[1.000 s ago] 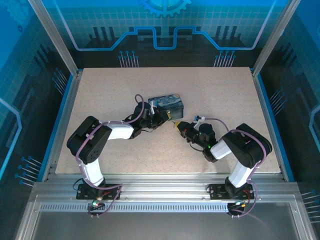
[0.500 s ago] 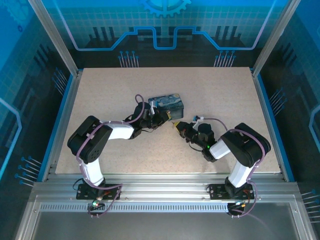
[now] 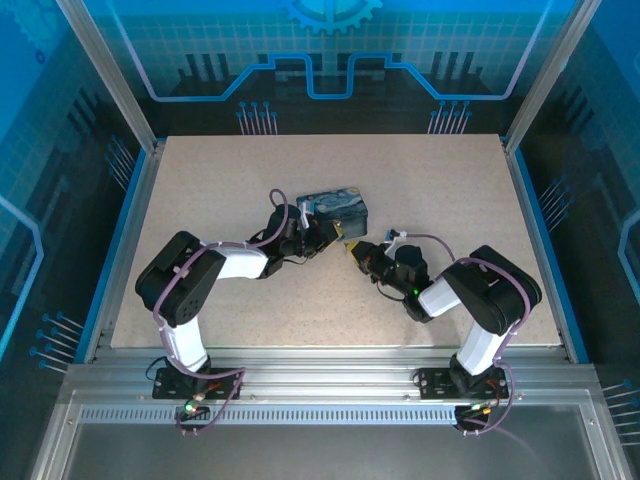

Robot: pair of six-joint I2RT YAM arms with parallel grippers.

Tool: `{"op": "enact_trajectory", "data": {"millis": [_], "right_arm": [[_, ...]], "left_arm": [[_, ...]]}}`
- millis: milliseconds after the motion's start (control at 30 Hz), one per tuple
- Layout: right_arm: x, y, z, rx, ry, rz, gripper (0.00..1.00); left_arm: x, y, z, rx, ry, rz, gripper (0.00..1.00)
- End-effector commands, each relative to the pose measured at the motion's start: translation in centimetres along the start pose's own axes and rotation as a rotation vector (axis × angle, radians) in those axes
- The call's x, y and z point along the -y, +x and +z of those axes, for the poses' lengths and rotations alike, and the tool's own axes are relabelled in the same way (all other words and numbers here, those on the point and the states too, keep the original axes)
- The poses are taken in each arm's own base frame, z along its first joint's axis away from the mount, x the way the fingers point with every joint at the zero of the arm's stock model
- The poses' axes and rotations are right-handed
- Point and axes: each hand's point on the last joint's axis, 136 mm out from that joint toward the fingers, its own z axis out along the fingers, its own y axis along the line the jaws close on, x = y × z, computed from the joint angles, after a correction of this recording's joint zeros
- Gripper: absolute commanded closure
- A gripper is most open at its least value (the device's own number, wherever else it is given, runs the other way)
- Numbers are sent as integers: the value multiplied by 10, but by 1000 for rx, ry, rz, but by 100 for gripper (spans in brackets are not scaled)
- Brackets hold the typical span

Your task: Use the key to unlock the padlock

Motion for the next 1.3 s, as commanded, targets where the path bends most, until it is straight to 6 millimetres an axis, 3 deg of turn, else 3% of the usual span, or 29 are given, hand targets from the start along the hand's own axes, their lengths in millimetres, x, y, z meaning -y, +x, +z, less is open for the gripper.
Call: {"op": "enact_trajectory", "data": {"millis": [0, 433, 867, 1267], "right_arm": [[-14, -4, 4, 29, -39, -46, 100], [-8, -6, 8, 34, -47, -21, 100], [-5, -9, 10, 29, -77, 126, 100], [-5, -7, 25, 0, -80, 279, 100]], "left_arm": [[5, 0, -1, -11, 43, -1, 100], [11, 0, 1, -13, 86, -20, 100], [14, 0, -1, -12, 97, -20, 100], [19, 1, -1, -17, 116, -19, 100]]}}
